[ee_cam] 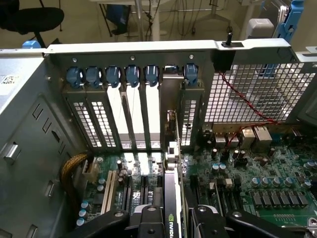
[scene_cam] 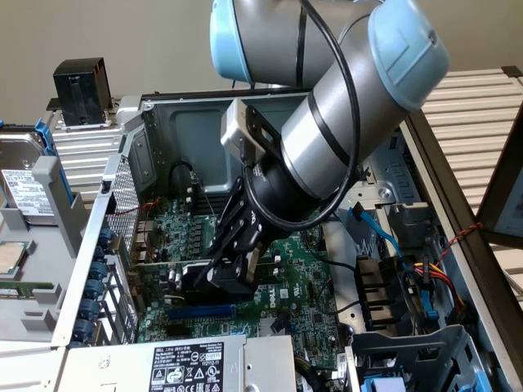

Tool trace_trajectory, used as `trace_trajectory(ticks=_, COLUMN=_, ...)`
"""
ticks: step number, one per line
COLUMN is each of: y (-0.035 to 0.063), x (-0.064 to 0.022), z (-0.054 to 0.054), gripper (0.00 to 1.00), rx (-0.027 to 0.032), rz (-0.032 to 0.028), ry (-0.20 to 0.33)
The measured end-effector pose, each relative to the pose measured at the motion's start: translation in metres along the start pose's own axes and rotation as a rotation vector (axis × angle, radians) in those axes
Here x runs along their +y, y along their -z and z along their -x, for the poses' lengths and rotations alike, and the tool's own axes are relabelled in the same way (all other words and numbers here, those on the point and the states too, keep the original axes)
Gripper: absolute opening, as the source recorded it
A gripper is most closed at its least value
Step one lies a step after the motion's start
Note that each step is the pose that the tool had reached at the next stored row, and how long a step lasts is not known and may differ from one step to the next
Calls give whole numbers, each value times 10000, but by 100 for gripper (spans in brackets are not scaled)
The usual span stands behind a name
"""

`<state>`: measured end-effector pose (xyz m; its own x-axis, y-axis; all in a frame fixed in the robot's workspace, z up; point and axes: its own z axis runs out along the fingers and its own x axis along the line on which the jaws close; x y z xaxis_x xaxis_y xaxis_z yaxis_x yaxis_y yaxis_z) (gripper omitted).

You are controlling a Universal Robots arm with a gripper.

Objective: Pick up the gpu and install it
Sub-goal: 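Insert the gpu into the slot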

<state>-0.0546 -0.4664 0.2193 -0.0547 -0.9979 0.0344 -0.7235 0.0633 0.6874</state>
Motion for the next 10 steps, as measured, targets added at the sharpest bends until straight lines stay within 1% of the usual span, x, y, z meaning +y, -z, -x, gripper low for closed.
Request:
trace_trajectory(ticks=4, y=6, x=11, z=-2, gripper=27, rx=-1, rz=-48, ry=-3)
trace_trajectory(ticks=8, y=23, x=29, z=-1, gripper=27, rx=-13, rz=-139, ry=-2)
trace_trajectory(ticks=10, y=20, x=31, z=-1, gripper=27, rx=-15, rz=-167, ry=-4)
